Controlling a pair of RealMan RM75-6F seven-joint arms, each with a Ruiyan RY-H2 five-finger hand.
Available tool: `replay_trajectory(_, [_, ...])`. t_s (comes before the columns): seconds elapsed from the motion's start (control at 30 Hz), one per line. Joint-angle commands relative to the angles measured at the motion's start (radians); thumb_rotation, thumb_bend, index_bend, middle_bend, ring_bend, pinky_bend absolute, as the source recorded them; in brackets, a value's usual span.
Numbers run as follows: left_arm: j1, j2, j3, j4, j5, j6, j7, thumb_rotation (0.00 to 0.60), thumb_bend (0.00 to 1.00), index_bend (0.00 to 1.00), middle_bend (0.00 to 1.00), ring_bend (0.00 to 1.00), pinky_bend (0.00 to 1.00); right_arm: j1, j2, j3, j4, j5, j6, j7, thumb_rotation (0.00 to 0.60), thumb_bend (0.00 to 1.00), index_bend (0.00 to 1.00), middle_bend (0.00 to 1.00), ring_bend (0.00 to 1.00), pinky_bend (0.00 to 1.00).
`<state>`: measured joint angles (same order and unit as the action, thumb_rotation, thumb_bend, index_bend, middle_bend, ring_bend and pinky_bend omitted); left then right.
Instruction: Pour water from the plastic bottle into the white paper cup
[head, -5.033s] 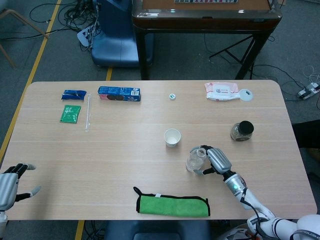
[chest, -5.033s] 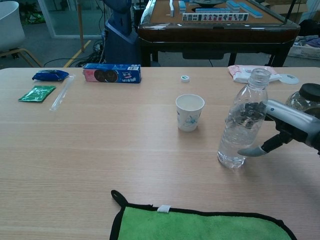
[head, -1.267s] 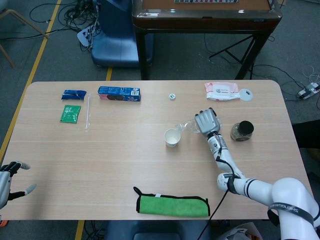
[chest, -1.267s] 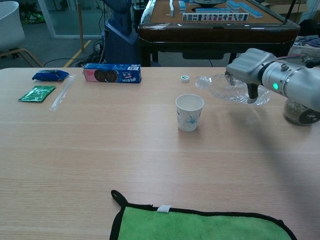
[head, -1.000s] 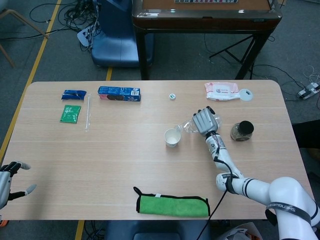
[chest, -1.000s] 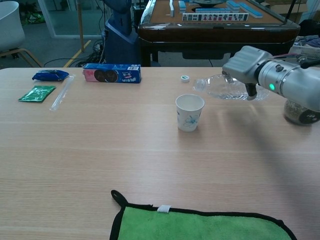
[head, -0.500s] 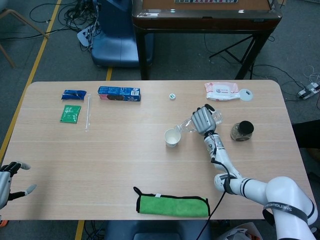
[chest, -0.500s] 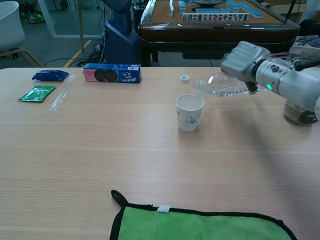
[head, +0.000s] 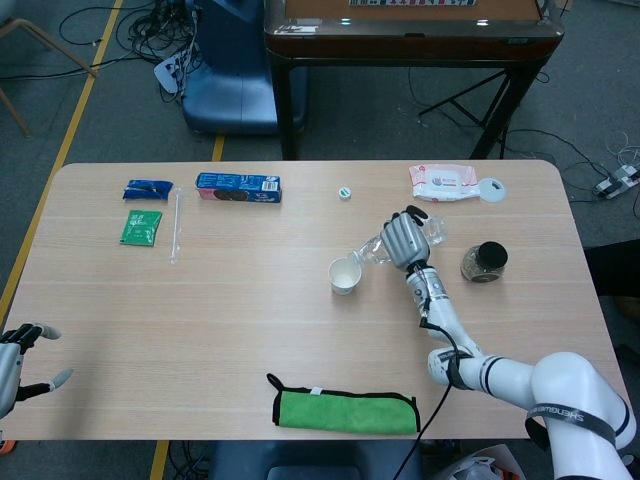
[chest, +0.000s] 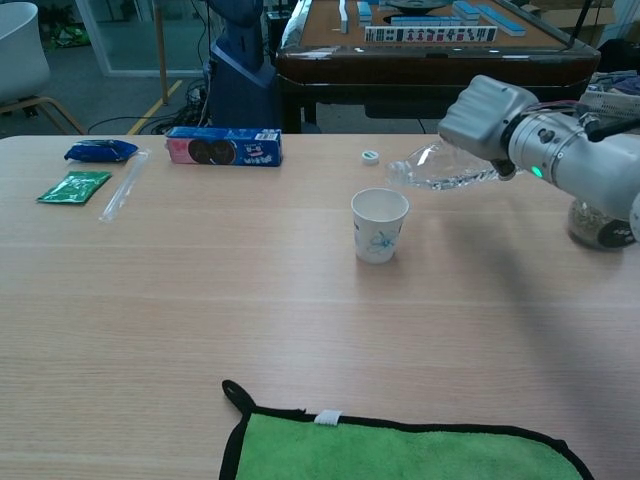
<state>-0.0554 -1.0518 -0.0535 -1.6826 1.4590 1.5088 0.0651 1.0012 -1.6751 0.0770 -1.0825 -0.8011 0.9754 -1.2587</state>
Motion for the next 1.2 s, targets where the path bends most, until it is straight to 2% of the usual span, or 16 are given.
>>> replay_trajectory(0.03, [0.0,0.0,0.0,0.0,0.0,0.0,0.0,0.6,0.06,0.43,0.39,0.43,0.7,0.004,0.005,-0.007,-0.004,-0.014,0.001,-0.012,0.6,0.31,0.6,0.61,0.51,0.49])
replay_trajectory(0.9, [0.0,0.004,0.0,-0.006,0.001,0.001,0.0,0.6,0.06,0.43,0.39,0.43,0.7,0.001,0.02,-0.012,-0.018,-0.063,0.022,-0.054,0.6,0.32,0.6,0.62,0.51,0.5])
replay_trajectory(1.2, [0.0,0.003,0.0,-0.007,0.001,0.0,0.004,0.6,0.06,0.43,0.39,0.43,0.7,-0.026,0.021,0.023,-0.032,-0.052,0.024,0.038,0.6,0.32,0.6,0.62,0.51,0.5])
